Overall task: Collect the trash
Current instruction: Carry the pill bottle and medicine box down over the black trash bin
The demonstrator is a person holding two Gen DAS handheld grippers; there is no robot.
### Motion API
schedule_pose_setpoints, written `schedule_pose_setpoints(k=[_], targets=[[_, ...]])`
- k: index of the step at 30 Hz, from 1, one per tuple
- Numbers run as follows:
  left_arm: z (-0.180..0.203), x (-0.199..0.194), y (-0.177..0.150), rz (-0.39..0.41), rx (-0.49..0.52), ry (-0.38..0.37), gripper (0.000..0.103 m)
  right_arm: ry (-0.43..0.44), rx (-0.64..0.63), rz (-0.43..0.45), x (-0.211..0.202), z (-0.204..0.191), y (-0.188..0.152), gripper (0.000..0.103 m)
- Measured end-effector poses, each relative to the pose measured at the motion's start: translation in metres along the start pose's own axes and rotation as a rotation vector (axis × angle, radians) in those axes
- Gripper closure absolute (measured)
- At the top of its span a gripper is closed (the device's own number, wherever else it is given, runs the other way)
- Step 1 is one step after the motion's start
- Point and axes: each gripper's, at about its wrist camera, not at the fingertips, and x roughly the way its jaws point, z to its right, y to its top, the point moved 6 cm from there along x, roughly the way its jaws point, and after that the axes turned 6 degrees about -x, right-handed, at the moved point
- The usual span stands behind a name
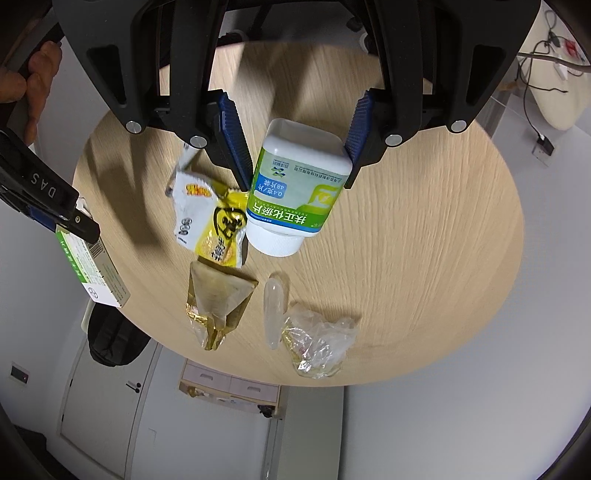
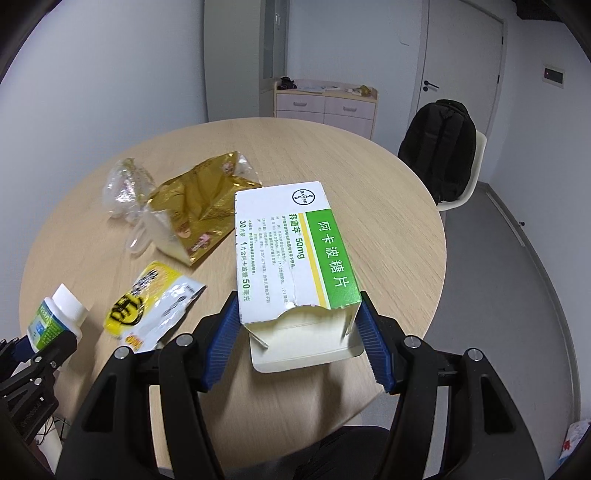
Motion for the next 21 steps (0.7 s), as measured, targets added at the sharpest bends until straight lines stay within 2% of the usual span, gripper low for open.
schedule_pose_setpoints(k=[10,21], targets=[[-0.006,-0.025,-0.022,0.013,-0.003,-0.005,0.055,0.005,-0.009,0.028,-0.03,-0.009,-0.018,0.044],[-0.006,-0.058,-0.056,0.038,0.012,-0.029,0.055,0.025,-0.007,0.062,-0.078,-0.018,-0.058,0.044]])
